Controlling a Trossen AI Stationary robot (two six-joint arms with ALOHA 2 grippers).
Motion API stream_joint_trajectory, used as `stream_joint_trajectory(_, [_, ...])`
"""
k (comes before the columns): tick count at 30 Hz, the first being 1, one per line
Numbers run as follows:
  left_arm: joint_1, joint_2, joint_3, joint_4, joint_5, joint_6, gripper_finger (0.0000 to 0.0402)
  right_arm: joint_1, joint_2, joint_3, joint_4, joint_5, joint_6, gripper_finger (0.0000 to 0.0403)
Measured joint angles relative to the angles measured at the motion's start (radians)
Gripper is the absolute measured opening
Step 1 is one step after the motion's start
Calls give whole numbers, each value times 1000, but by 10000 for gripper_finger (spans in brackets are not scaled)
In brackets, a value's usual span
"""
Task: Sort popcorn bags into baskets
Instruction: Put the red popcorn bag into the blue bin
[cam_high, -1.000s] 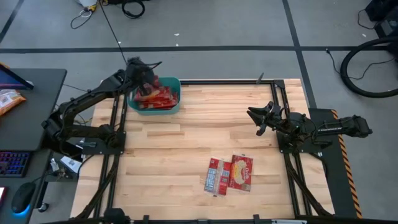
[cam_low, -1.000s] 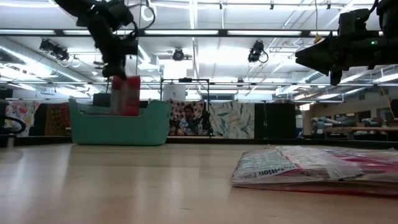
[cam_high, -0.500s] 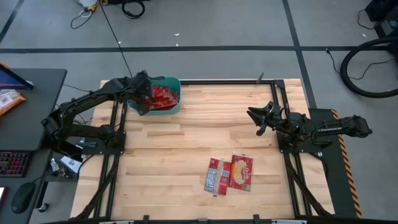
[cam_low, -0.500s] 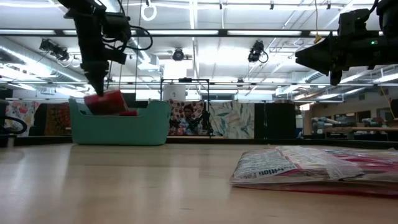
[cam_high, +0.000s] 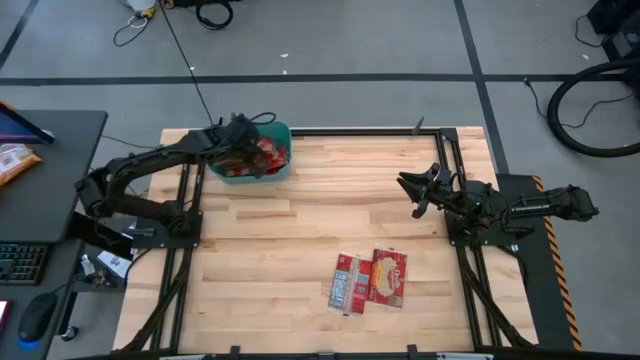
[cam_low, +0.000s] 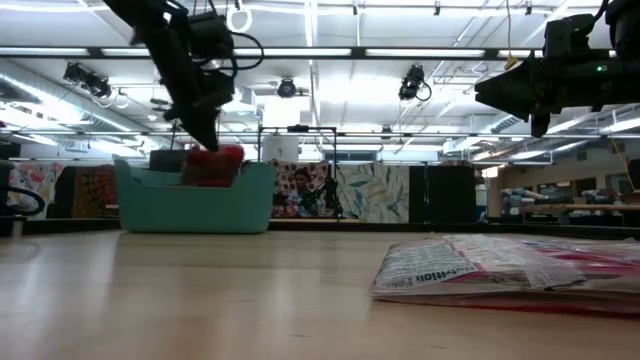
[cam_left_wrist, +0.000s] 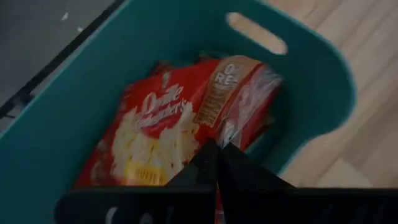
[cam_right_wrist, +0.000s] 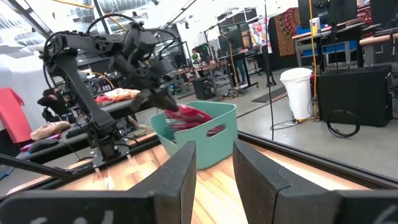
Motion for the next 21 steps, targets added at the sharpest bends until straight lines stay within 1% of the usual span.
stream_joint_trajectory(4, [-10, 83, 0, 110, -2, -2, 7, 0, 0, 0, 0, 0, 0, 110])
stream_joint_trajectory(12, [-14, 239, 0, 276, -8, -38, 7, 0, 0, 0, 0, 0, 0, 110])
stream_joint_trajectory(16, [-14, 268, -1, 340, -22, -38, 7, 0, 0, 0, 0, 0, 0, 110])
stream_joint_trajectory(21, [-12, 273, -1, 422, -105, -24, 7, 0, 0, 0, 0, 0, 0, 110])
